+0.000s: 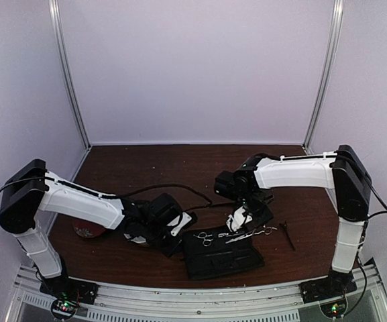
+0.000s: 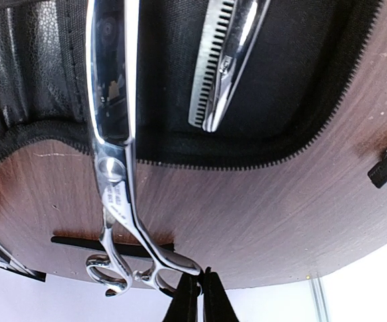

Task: Sort the hair-cutting tools

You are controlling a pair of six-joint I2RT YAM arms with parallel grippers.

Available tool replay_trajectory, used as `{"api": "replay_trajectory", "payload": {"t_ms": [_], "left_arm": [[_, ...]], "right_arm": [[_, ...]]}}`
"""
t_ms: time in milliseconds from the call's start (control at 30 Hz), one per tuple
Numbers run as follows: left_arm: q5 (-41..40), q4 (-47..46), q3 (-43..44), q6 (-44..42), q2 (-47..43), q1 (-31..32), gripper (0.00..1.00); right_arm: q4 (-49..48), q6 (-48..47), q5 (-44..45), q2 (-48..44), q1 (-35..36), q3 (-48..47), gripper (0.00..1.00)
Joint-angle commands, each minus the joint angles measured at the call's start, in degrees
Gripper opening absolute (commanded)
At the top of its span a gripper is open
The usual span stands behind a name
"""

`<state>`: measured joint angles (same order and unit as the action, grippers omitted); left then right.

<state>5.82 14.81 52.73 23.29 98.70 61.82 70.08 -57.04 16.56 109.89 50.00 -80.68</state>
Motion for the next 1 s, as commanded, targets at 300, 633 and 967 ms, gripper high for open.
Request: {"api": "replay_trajectory", "payload": {"t_ms": [300,633,967], "left_arm": [[1.44,-1.45,0.77,0.62,1.27,-0.47,0.00],[1.82,-1.27,1.15,0.58,1.86,-0.47,0.00],[2.26,-1.23,1.39,0.53,2.32,-0.47,0.00]], "right_arm": [[0.93,0.94,-0.53,2.97,0.44,-2.31,0.00],[2.15,1.23,-1.29,2.43,1.29,-3.39,0.00],[2.83,1.62,-1.26,1.15,0.98,-3.56,0.00]]}}
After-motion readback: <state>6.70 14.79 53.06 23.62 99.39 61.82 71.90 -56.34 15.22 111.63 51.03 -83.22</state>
